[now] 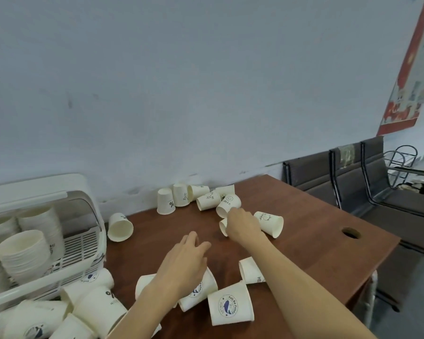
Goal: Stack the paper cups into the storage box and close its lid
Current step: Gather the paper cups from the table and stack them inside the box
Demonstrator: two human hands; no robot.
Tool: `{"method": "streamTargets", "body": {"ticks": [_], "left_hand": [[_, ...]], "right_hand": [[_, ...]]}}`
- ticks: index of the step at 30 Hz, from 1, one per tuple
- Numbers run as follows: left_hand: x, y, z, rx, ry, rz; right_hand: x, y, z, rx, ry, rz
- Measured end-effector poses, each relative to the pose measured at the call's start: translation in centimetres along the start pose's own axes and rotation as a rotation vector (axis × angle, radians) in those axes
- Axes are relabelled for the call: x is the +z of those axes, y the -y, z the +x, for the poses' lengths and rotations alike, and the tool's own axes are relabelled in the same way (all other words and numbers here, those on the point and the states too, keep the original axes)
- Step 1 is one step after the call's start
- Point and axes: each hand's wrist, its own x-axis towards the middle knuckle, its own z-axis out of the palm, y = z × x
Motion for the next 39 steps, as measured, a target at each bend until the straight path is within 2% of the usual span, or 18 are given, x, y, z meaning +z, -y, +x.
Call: {"method": "streamTargets", "body": {"ticks": [5,10,14,21,27,32,39], "left_hand": [[0.1,-0.2,0.3,0.037,0.051,-0.011],[-0.1,-0.3,0.6,0.09,0.122,0.029],[0.0,-0.3,0.8,0.138,0.176,0.072],[0.3,-0.3,1.0,0.153,0.252,0.14],[0.1,-0.1,0.2,0.133,0.29,0.173],[-2.0,-0.1,-0.5,0.122,0.213,0.118],[-6.0,1.8,-1.9,-0.012,-0.087,0.012]], "right_hand": [[2.0,-1.3,3.8,0.202,0.041,0.141],[5.0,-2.2,6.4,0.271,0.137,0.173],[5.9,-2.1,6.3,0.33,0.128,0.27],[6.1,-1.6,6.2,0.365,0.027,0.397],[5.3,0.3,4.5,0.215,-0.017,0.349],[3.6,1.8,3.4,0.07,-0.101,0.308],[0.7,4.5,3.0,-0.071,-0.189,0.315]]}}
